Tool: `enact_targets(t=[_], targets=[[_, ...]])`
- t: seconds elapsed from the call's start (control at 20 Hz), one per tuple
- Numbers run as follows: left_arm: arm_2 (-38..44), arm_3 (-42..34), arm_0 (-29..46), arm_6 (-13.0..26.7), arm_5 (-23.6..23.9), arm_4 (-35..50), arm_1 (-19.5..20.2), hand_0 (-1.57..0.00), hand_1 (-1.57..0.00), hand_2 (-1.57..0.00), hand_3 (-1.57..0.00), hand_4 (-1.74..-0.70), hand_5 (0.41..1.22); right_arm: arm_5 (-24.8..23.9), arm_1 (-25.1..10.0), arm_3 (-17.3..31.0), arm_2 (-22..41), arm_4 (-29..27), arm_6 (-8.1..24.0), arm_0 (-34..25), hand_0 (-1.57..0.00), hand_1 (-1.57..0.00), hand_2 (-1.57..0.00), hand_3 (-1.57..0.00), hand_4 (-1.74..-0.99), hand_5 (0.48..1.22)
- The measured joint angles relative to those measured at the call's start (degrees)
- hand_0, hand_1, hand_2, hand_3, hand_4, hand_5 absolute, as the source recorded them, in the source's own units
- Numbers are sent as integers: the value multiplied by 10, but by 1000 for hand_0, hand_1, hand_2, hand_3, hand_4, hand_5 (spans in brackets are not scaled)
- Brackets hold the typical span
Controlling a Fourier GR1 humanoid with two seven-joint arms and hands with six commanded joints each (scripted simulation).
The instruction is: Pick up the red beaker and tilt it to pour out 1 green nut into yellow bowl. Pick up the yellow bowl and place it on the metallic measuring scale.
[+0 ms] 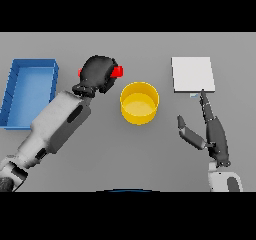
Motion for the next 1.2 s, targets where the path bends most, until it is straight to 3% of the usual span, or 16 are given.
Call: enact_targets(t=[0.15,0.2,0.4,0.55,0.7,0.95,1.05,1.2], targets=[[-34,14,-29,-12,-23,-31,16,-1571,-1571,-1571,-1571,-1649,1201,-2,6,-7,6,4,2,7,1,1,1,1,-1284,705],[-48,23,-44,-17,-34,-43,19,-1571,-1571,-1571,-1571,-1666,1205,0,4,-2,2,0,-1,10,1,1,1,1,-1283,702],[-104,43,-99,-32,-105,-77,28,-1571,-1571,-1571,-1277,-1701,1215,0,15,10,-2,-15,-14,2,1,1,1,1,-1292,678],[-147,71,-134,-68,-122,-103,22,-1571,-1571,-1571,-1420,-1718,1218,-1,13,10,-13,-29,-8,5,1,1,1,1,-1294,657],[-198,77,-153,-101,-149,-131,29,-1571,-1571,-1571,-1494,-1729,1219,5,18,7,-11,-38,-22,13,1,1,1,1,-1290,644],[-268,96,-198,-106,-192,-177,20,-1571,-1571,-1571,-1546,-1737,1220,-6,23,10,-11,-29,-15,4,1,1,1,1,-1288,627],[-292,102,-213,-120,-188,-192,24,-1571,-1571,-1571,-1555,-1739,1221,-12,21,10,-13,-22,1,-4,1,1,1,1,-1278,609],[-315,129,-241,-131,-184,-207,16,-1571,-1571,-1571,-1563,-1738,1221,-16,26,22,-7,-12,-4,2,1,1,1,1,-1270,588]])
